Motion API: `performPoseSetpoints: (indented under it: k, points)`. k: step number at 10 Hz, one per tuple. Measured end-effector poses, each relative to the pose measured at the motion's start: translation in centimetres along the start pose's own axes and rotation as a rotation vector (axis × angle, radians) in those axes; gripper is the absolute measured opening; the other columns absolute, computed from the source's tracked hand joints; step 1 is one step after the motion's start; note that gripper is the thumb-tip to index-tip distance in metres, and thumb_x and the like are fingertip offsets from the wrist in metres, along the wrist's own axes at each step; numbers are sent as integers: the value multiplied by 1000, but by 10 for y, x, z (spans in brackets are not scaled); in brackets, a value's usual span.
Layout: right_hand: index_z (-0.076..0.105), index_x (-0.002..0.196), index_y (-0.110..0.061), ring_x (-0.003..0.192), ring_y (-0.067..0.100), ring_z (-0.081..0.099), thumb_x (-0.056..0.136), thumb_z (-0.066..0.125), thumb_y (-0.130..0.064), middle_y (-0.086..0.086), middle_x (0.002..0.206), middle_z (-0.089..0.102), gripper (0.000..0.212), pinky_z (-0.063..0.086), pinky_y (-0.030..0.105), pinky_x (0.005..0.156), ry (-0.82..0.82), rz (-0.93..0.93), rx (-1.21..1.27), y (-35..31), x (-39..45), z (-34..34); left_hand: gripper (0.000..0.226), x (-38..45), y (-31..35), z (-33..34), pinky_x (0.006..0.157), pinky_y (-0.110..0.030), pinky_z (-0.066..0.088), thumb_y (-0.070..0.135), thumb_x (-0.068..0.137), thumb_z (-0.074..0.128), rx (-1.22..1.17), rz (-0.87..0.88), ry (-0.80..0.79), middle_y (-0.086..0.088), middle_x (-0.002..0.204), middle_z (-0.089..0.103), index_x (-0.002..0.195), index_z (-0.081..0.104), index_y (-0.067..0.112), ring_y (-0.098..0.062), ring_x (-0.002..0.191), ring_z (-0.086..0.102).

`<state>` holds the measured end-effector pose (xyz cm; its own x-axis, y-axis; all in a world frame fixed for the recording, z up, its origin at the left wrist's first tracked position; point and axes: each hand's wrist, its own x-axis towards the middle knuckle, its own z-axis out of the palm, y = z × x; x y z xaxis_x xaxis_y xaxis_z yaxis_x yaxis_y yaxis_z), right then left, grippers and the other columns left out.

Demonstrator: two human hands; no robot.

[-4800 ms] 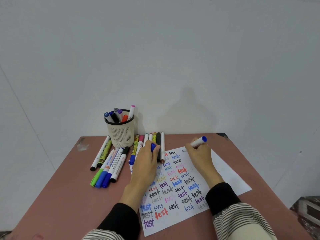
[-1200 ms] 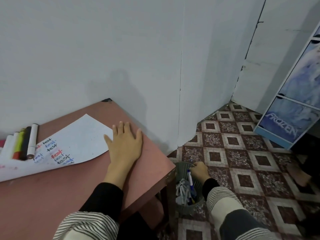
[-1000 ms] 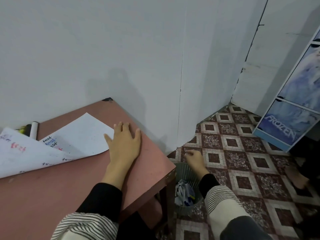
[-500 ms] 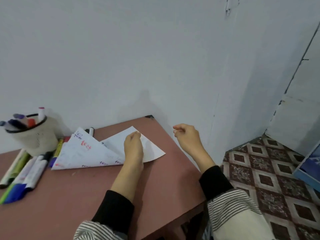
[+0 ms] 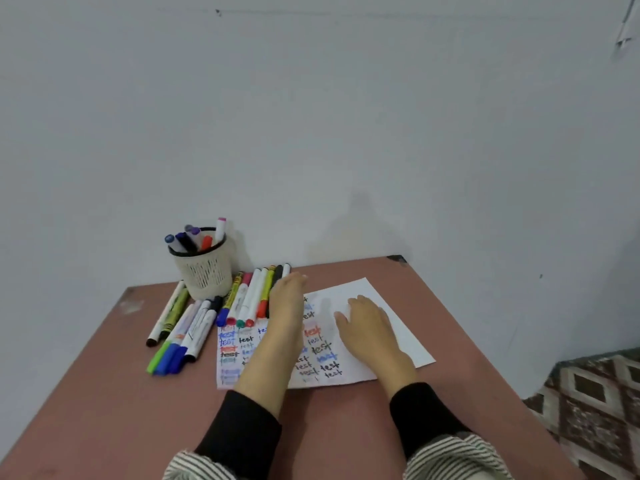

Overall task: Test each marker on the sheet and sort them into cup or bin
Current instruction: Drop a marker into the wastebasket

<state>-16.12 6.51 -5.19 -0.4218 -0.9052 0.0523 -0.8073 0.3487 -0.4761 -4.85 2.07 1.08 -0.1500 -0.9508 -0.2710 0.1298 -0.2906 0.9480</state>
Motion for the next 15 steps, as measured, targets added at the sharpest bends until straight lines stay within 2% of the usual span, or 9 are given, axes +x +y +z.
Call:
performPoseSetpoints:
  k: [1, 2, 3, 4, 5, 6, 11, 14, 15]
  points:
    - [11, 154, -6, 150, 25, -2, 102, 28, -52, 14, 163, 3, 72, -3, 40, 120, -72, -13, -119, 0, 2, 8, 37, 9, -2, -16, 100, -40, 40, 20, 98, 45, 133, 118, 36, 0, 129, 50, 135, 49, 14, -20, 114, 48]
    - [4, 155, -9, 150, 24, -6, 100, 22, -58, 14, 163, -3, 77, -5, 41, 120, -49, -15, -179, 5, 8, 13, 33, 16, -10, -31, 73, -14, 39, 13, 100, 43, 354, 347, 64, 2, 124, 50, 131, 54, 14, 2, 85, 47]
    - [4, 156, -9, 150, 24, -5, 99, 20, -59, 14, 163, -3, 77, -5, 41, 120, -34, -9, -195, 6, 14, 14, 29, 26, -17, -48, 75, -10, 33, 11, 98, 46, 656, 523, 113, 0, 128, 51, 125, 58, 13, 0, 91, 46]
    - [5, 156, -10, 150, 24, -6, 99, 20, -59, 13, 163, -3, 77, -5, 41, 120, -27, 0, -203, 6, 17, 14, 28, 36, -22, -62, 101, -33, 36, 15, 96, 48, 935, 579, 223, -2, 135, 49, 122, 59, 19, -16, 118, 49]
    - [4, 156, -10, 150, 23, -6, 99, 20, -59, 13, 163, -3, 76, -5, 40, 120, -26, 2, -206, 5, 17, 14, 34, 40, -20, -75, 109, -51, 31, 13, 94, 50, 1157, 527, 386, -7, 139, 43, 128, 54, 17, -27, 128, 42]
    - [5, 156, -10, 150, 23, -5, 99, 20, -59, 13, 163, -2, 76, -5, 40, 120, -23, 2, -207, 5, 17, 15, 41, 41, -18, -88, 104, -46, 38, 14, 93, 54, 1348, 365, 434, -15, 138, 39, 133, 46, 11, -34, 126, 41]
    - [8, 156, -11, 150, 24, -4, 100, 22, -58, 12, 163, 0, 74, -4, 40, 120, -22, 7, -204, 7, 16, 14, 51, 20, -26, -105, 71, -34, 40, 32, 97, 49, 1333, 181, 231, -10, 138, 40, 141, 26, 18, -26, 113, 54]
    - [8, 156, -11, 150, 24, -4, 100, 23, -58, 12, 163, 0, 74, -4, 40, 120, -27, 7, -186, 7, 14, 12, 67, 6, -28, -97, 91, -38, 44, 43, 93, 49, 1390, 199, 194, -12, 143, 32, 146, 21, 14, -29, 129, 39]
    - [8, 156, -11, 150, 24, -3, 100, 23, -58, 12, 163, 1, 74, -4, 40, 120, -28, 7, -184, 7, 15, 12, 52, 13, -31, -90, 93, -35, 43, 42, 95, 46, 1366, 444, 260, -10, 137, 36, 138, 35, 15, -26, 124, 37]
